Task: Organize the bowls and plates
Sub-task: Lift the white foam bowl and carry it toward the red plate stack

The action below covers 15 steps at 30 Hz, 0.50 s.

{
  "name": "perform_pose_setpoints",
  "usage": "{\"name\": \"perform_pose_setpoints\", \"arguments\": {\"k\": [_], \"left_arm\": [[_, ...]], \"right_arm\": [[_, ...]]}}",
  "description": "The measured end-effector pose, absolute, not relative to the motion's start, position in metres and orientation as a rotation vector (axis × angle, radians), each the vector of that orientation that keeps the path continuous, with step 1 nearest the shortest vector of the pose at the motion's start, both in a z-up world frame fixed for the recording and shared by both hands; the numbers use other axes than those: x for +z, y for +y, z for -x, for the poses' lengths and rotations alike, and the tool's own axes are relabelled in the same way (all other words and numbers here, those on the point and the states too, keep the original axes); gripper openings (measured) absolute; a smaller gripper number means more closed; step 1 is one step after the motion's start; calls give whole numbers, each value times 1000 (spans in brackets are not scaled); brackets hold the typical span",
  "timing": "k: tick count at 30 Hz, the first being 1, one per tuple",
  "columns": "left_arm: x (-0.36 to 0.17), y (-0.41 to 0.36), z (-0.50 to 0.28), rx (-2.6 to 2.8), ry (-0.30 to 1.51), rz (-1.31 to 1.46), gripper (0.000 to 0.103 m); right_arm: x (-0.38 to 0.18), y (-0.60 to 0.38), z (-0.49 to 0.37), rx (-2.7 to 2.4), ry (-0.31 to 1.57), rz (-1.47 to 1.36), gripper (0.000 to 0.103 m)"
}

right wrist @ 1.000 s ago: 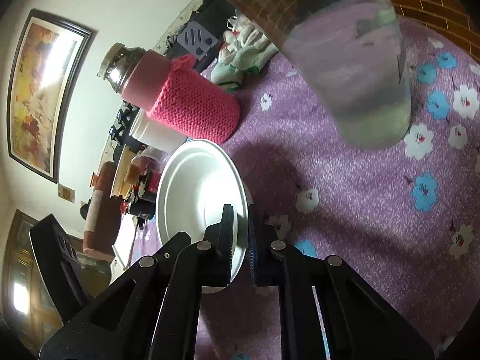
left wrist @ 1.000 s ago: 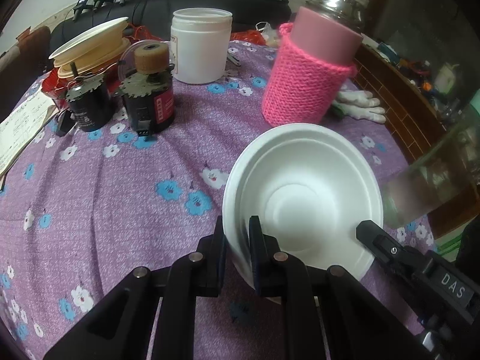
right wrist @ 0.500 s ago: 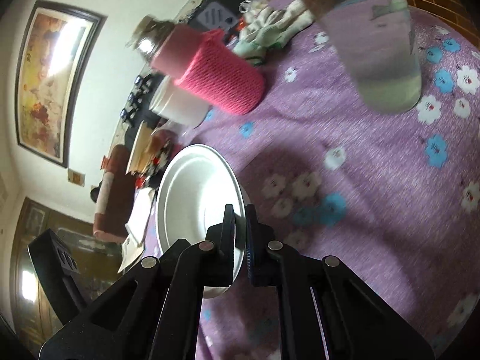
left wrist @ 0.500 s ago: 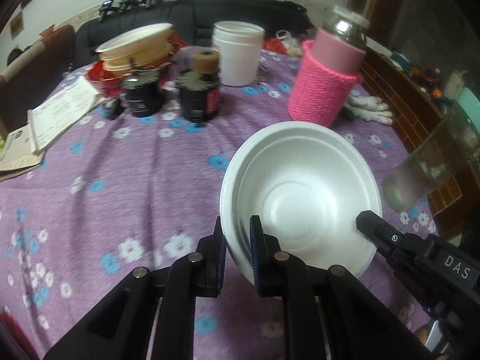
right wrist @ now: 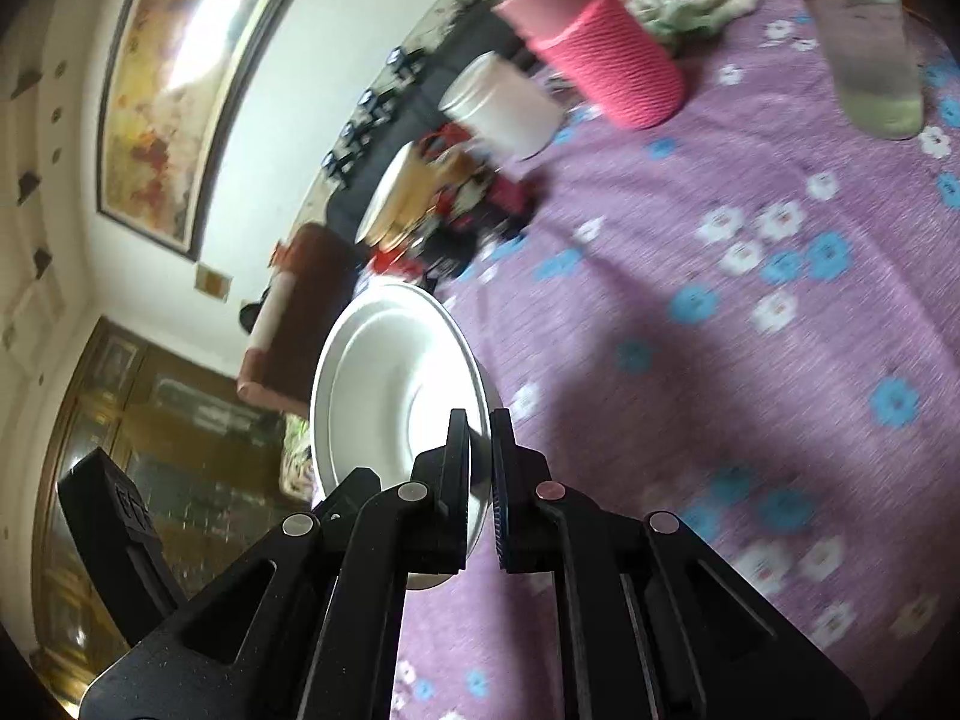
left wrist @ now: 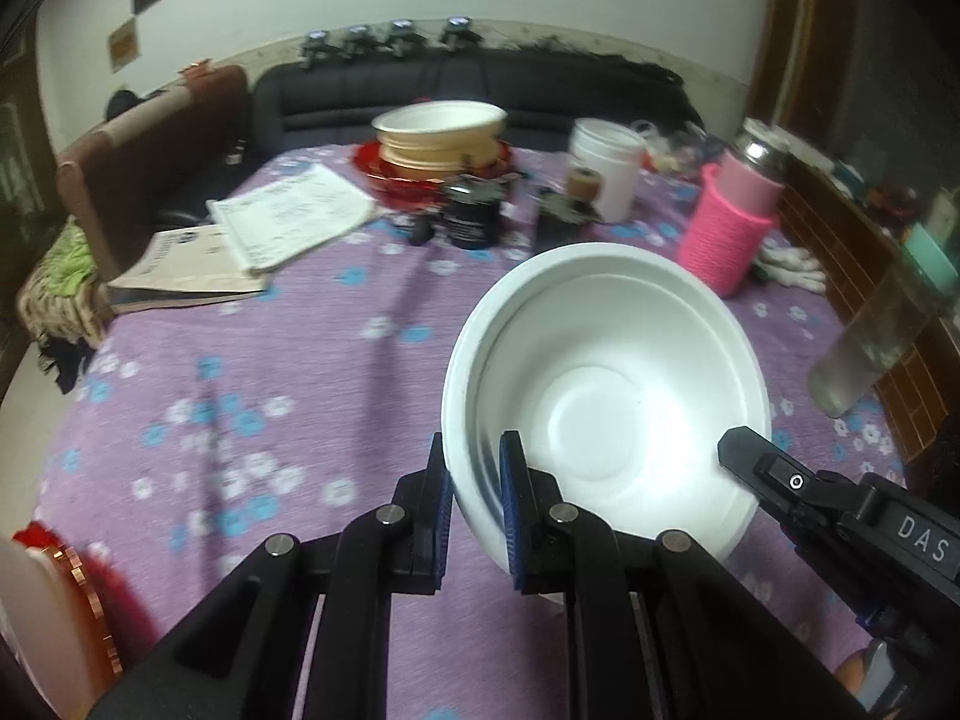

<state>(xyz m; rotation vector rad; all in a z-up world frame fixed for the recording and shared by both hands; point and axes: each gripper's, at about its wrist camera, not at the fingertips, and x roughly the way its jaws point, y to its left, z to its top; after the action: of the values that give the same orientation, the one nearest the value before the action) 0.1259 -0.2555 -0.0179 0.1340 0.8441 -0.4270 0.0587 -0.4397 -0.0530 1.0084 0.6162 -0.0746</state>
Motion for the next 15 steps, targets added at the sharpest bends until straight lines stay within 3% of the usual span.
{"name": "perform_pose_setpoints", "arguments": {"k": [15], "left_arm": [[15,-124,-84,-236,752,-66,14]], "right_arm": [[-20,-321,-70,155,661,-902,6]]}}
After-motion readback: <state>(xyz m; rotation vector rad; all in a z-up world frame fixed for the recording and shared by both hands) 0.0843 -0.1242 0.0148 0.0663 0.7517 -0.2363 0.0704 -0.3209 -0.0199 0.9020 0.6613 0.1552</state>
